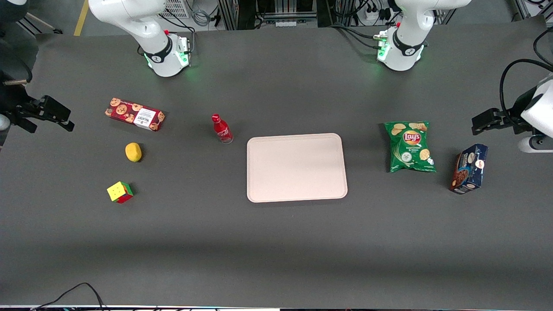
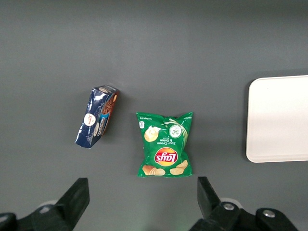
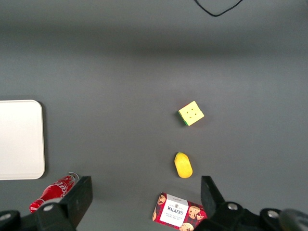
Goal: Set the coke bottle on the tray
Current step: 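Move the right gripper down over the red Coca-Cola bottle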
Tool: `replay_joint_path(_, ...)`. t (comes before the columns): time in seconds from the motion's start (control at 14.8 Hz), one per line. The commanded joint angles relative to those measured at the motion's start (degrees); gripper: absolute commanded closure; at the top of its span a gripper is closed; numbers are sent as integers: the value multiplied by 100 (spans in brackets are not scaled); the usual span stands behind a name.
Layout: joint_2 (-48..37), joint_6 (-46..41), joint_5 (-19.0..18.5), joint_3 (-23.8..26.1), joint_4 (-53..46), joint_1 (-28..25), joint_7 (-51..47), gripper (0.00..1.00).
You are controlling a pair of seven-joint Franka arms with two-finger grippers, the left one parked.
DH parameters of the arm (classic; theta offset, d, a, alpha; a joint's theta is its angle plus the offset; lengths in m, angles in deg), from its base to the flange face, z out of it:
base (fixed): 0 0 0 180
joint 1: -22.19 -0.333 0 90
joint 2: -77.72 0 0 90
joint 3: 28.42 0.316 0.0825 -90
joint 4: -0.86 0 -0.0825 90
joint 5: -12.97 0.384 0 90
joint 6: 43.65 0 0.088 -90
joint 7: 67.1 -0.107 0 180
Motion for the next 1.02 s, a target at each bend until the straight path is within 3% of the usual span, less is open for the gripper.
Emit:
replay_joint_path(0.0, 120, -245, -76, -12, -214, -66, 132, 0)
replay_joint_path(0.47, 147, -420, 3, 119, -197, -136, 9, 0)
replay_joint_path(0.68, 147, -737, 12, 592, 48, -128, -324, 0)
replay_joint_path(0.95, 16, -414, 126, 1279, 794, -128, -1079, 0)
